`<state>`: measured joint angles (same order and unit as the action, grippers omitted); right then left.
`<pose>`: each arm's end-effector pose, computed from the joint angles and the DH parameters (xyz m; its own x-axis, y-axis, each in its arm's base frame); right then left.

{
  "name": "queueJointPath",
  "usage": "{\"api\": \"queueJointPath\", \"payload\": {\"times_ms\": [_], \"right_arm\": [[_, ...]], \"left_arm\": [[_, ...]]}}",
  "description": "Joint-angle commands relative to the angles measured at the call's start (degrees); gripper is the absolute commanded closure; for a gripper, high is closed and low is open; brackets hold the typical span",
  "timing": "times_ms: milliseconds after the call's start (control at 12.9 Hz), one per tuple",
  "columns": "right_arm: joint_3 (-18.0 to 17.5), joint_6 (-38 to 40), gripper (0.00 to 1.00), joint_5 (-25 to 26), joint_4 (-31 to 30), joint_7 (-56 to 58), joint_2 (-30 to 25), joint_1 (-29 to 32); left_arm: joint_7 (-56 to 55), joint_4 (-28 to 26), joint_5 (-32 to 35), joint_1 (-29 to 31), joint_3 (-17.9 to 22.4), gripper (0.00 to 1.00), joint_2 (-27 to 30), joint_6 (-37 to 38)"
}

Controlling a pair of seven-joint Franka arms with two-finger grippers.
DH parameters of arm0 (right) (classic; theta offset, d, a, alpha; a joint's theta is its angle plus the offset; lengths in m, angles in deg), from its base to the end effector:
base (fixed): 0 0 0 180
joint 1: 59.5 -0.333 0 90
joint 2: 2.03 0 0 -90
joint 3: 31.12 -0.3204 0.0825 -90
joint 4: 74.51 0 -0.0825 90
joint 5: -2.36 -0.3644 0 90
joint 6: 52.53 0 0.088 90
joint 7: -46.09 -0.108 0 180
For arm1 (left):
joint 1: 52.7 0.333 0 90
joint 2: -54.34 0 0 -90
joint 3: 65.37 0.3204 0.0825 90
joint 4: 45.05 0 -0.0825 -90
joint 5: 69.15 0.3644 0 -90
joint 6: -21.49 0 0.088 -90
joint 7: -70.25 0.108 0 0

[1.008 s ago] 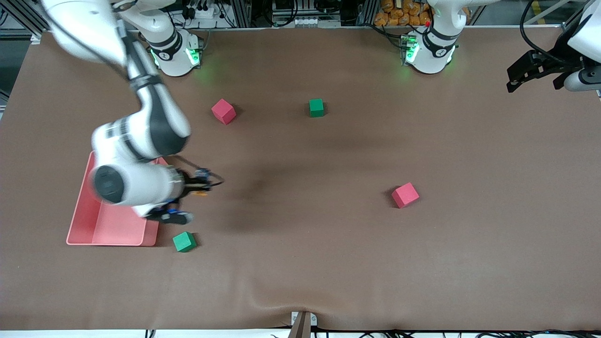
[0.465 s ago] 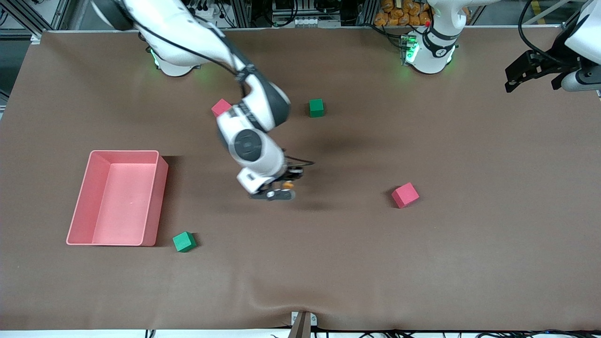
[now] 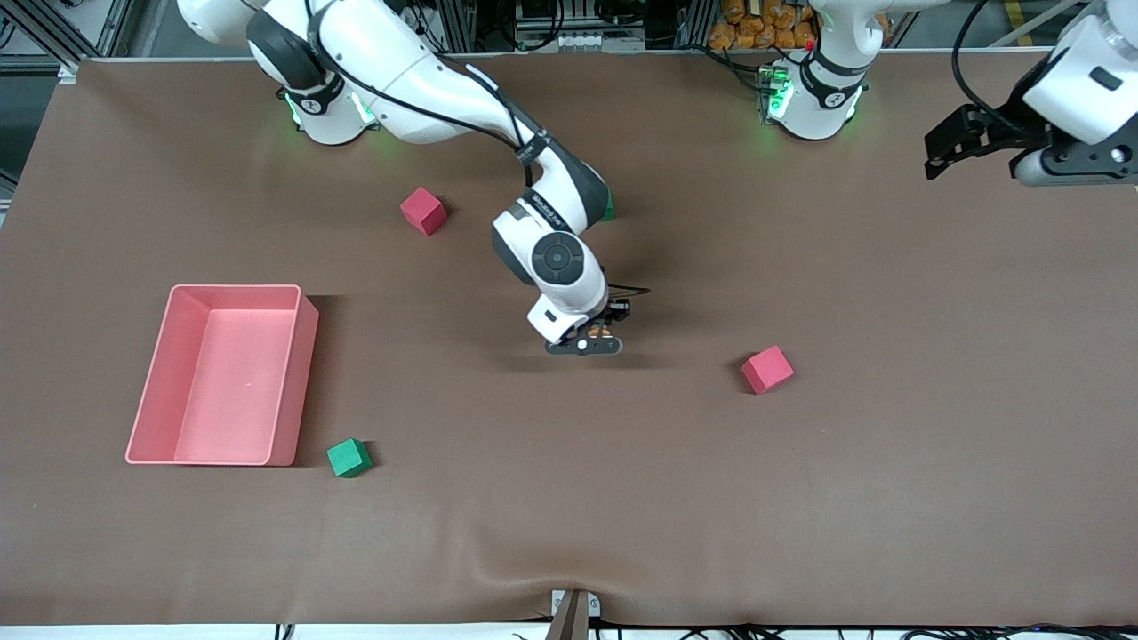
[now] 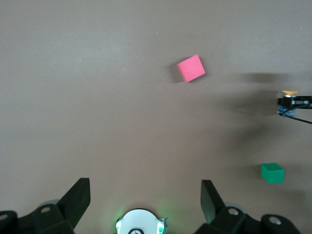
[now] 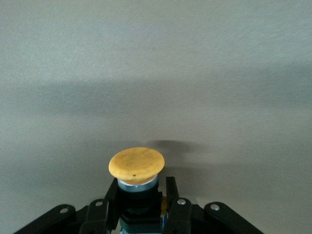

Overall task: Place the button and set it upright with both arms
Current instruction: 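Lower the button onto the table and open the right gripper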

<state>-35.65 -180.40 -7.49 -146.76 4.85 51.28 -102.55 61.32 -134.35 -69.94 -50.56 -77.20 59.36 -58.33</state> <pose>0.5092 0.5417 0.2112 0.9936 -0.0158 -0.1119 -0.0347 -0.9849 -0.1697 0.4803 -0.0893 0.6623 0.9969 -0.0130 -0.0780 -0.0143 -0.9998 -0.0165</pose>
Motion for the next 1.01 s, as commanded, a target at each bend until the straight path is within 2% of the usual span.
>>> {"api": "queueJointPath", "payload": {"times_ms": [0, 155, 233, 388, 620, 931], "right_arm": [[0.84, -0.53, 1.00, -0.60, 4.04, -0.94, 2.94, -2.21], [1.02, -1.77, 1.00, -0.51, 4.22, -0.94, 4.17, -2.92], [1.02, -1.77, 0.96, -0.51, 4.22, -0.77, 4.17, -2.92], [1.11, -1.68, 0.00, 0.79, 4.22, -0.59, 4.09, -3.01], [1.11, 0.59, 0.00, 1.60, 4.22, -0.59, 1.64, -1.35], [1.28, 16.13, 0.00, 2.03, 9.13, -0.50, -3.72, 5.41]], "left_arm": [[0.76, -0.17, -1.31, -0.12, 0.06, 0.00, 0.43, 1.06], [0.76, -0.26, -1.41, -0.12, -0.03, 0.00, -0.27, 1.07], [0.76, -0.35, -1.49, -0.12, -0.03, 0.00, -0.97, 1.07], [0.06, 0.26, -1.49, -0.38, -0.03, 0.00, -3.07, 1.07], [-0.56, 0.62, -1.41, -0.30, -0.03, 0.00, -4.58, 1.07], [-0.55, 0.27, -1.32, 0.14, -0.03, 0.00, -4.75, 1.07]]}}
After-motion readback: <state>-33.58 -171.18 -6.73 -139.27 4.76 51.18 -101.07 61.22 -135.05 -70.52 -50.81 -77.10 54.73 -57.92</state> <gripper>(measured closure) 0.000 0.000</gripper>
